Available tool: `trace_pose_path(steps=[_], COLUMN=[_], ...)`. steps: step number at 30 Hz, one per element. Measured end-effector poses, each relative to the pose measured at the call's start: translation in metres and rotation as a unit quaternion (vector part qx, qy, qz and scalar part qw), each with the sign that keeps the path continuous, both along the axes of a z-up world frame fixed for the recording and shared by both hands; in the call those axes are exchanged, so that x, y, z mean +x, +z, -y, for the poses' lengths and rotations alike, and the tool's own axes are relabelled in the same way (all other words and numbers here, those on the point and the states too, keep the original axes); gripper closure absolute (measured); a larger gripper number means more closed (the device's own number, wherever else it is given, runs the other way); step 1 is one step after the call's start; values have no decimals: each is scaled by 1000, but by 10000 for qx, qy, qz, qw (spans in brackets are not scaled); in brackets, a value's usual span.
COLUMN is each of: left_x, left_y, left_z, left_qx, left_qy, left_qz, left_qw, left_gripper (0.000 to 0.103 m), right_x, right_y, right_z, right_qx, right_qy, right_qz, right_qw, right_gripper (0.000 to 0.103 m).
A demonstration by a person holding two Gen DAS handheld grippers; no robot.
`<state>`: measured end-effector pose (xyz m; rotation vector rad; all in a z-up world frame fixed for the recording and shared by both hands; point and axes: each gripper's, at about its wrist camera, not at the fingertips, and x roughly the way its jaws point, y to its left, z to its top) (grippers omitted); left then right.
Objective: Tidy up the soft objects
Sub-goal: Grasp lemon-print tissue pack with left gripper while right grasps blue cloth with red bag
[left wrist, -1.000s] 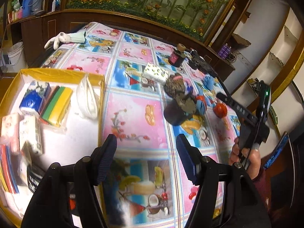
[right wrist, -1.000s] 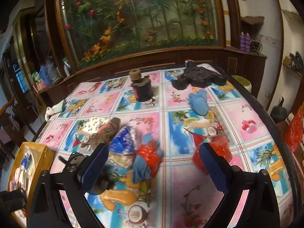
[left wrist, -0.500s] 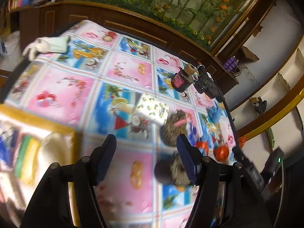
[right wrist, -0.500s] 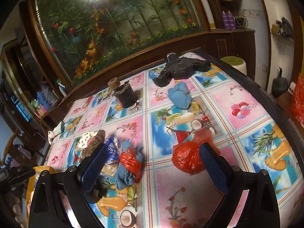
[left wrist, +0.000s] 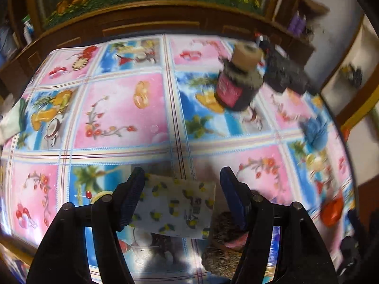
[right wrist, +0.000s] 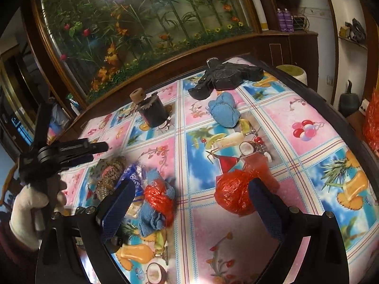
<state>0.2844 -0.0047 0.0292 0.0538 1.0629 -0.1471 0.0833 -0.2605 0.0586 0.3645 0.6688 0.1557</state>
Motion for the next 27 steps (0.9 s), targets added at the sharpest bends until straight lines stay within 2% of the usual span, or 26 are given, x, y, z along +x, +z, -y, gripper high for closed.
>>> trace_pose_path(steps=[1,3,8,11,15,18,20,25,27], left_x=[-1,-5,-30,-56,-94,-120,-131,-144,-142], left_y=[-1,-3,-4,-3,2,13,18,10,0], left_z=[4,4,-23,-37,-52,-63,-73,-79,-73], left_qx=[264,527,739,629,47,-611,-849,-636,-255], left_qy=[-79,-207,-249,-364,-647,-584,-384,-93,-173], left_qz=[17,-140,-582,-800,-1191,-1106,-932,-636,-610], left_qw=[9996,9983,9953,9941,9908,9903,9913,9959,9977], left_gripper=[38,38,38,40,40,40,40,38,38], right_x=[0,2,5,5,5,5,4,4,7], right_y=[0,-2,-4,-3,-5,-5,-6,-9,-13], right_z=[-2,-5,-9,-7,-4,0,-1,-19,-28], right_qx=[-12,-67,-161,-181,-125,8,47,-163,-256], right_qy=[14,44,77,40,4,47,114,383,496], right_qz=[-6,-26,-92,-95,-128,-99,-54,3,-38], right_qw=[10000,10000,9998,9998,9998,9999,9999,9991,9984], right_gripper=[5,5,5,5,5,5,5,5,5])
